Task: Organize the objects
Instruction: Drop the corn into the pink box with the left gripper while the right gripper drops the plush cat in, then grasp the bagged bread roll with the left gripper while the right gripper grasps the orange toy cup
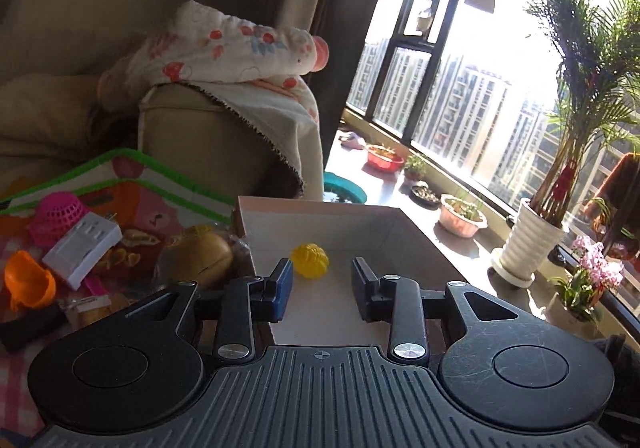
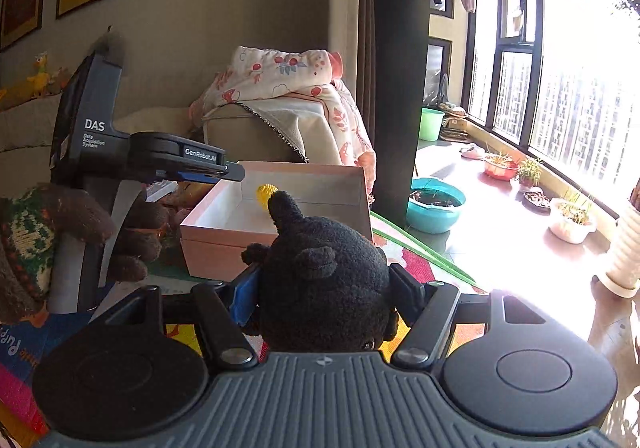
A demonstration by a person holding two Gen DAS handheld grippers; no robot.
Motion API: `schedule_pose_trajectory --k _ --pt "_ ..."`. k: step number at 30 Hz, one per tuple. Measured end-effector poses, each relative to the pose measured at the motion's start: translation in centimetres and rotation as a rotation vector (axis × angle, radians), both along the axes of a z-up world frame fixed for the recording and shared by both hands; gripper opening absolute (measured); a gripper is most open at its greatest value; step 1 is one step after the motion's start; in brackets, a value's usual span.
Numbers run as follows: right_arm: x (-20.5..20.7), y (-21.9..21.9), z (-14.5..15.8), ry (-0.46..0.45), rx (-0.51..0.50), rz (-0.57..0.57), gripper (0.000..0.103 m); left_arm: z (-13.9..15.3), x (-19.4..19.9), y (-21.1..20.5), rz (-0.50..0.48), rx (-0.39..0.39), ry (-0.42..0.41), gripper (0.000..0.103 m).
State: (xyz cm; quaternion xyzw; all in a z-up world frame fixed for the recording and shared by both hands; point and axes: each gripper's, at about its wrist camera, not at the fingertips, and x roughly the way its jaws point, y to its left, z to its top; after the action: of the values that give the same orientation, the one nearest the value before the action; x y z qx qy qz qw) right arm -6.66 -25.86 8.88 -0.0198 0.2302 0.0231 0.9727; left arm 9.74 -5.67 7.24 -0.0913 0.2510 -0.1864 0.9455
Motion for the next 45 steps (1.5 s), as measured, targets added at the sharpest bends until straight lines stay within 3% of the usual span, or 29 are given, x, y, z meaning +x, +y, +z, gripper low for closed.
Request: schedule_pose_trajectory --k 7,12,15,18,20,24,28,31,41,45 --pt "6.9 0.1 3.5 -0.031 0.065 0.008 0.067 -0.6 -6.5 5.0 -0.023 0.154 -0.060 0.036" --pt "13.5 2.1 3.8 -0.025 0.036 -0.026 0.068 -2.5 -7.7 8.3 0.011 0.197 -0.004 0.036" --pt "15.2 3.1 2.7 0.019 0.043 -0.045 0.082 -3.2 -7.3 9.7 0.024 0.182 0.042 0.036" --pt "14.6 4.2 1.3 0.053 0.064 -0.014 0.087 -3.8 -6.7 11.0 0.047 0.129 0.074 0.036" --pt "13.4 5.1 0.2 0.053 0.018 -0.007 0.090 -4.0 -6.2 11.6 0.073 0.095 0.092 0.036" --pt "10.0 6.5 -2.0 0.030 -0.075 -0.001 0.100 -3.7 -4.5 12.7 0.128 -0.035 0.136 0.035" --pt "7.1 6.9 -4.1 0.031 -0.080 -0.003 0.102 -3.8 -1.5 13.4 0.189 -0.155 0.189 0.035" --pt "5.8 7.3 -5.5 0.037 -0.071 0.002 0.103 -4.2 0.7 12.9 0.235 -0.127 0.233 0.036" --pt "5.8 7.5 -7.6 0.088 -0.048 0.022 0.103 -5.5 3.8 9.8 0.259 -0.064 0.240 0.065" --pt "5.8 7.4 -7.6 0.088 -0.042 0.025 0.103 -5.6 3.1 10.0 0.224 -0.044 0.221 0.060"
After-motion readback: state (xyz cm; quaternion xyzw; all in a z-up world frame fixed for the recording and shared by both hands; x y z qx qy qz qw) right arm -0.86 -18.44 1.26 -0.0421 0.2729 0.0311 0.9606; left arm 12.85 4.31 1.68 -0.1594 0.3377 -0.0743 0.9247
